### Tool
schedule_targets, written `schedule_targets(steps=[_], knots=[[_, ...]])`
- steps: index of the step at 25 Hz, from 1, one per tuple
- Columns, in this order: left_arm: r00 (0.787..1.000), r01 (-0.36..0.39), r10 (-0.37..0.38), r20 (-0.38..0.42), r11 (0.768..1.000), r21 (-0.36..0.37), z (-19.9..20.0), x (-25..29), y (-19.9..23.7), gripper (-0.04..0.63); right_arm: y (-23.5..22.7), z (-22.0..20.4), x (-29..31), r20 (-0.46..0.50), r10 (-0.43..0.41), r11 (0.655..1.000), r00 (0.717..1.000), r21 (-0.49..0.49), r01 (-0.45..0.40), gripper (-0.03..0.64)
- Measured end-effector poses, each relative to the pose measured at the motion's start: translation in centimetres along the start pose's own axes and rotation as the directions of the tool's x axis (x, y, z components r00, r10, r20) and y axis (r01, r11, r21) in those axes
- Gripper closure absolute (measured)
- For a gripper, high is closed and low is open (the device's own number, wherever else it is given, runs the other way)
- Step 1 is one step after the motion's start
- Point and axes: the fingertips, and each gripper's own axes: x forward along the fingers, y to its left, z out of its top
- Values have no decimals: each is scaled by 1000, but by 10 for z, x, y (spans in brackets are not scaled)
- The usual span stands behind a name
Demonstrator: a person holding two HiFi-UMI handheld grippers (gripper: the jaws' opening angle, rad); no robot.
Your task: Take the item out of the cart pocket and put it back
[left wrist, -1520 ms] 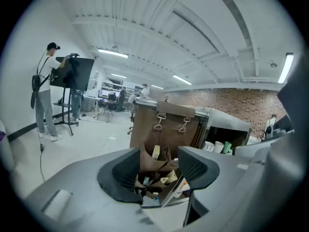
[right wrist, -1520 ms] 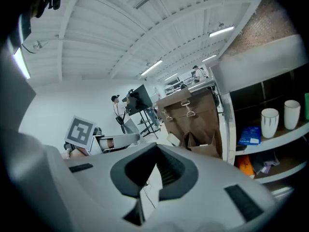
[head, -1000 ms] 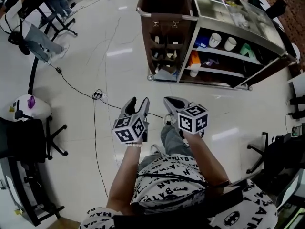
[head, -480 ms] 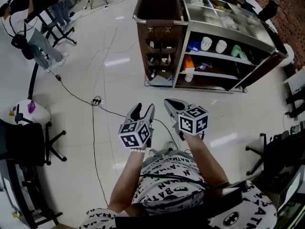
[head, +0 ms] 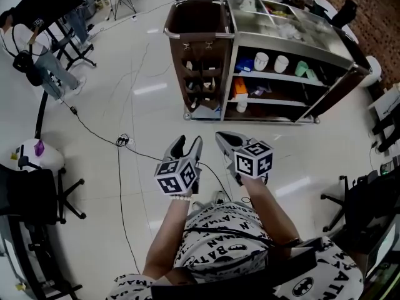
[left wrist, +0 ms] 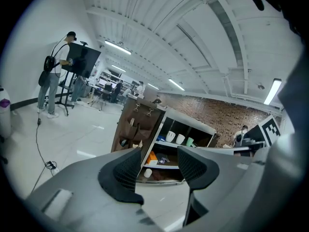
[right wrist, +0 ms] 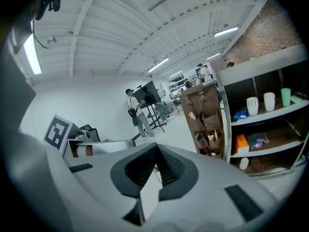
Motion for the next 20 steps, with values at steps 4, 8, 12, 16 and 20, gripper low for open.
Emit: schedule_targets(steps=[4,8,12,16,20], knots=[[1000,4,-4,-4,1000,-5,1,8,-4,350,-8,3,-1,-4,-4,1000,1000,-7,4,617],[1000,7,-7,-3,1000,1,4,14,-6,350,-12,6,0,-12,-7,1000,1000,-22,7,617],[1000,4,-4,-5,1000,4,6,17,-7,350,-14,9,2,-12,-1,1000,1000,-20,1,617],[1000,-1,1,-9,1000,1,4,19,-6,350,-16,10,4,-11,2,1000,1000,-15,-2,617],[1000,-1,1,-15,1000,1,1,20,-6,350,-17,7,4,-14,2,1000,1000,-14,-2,617]])
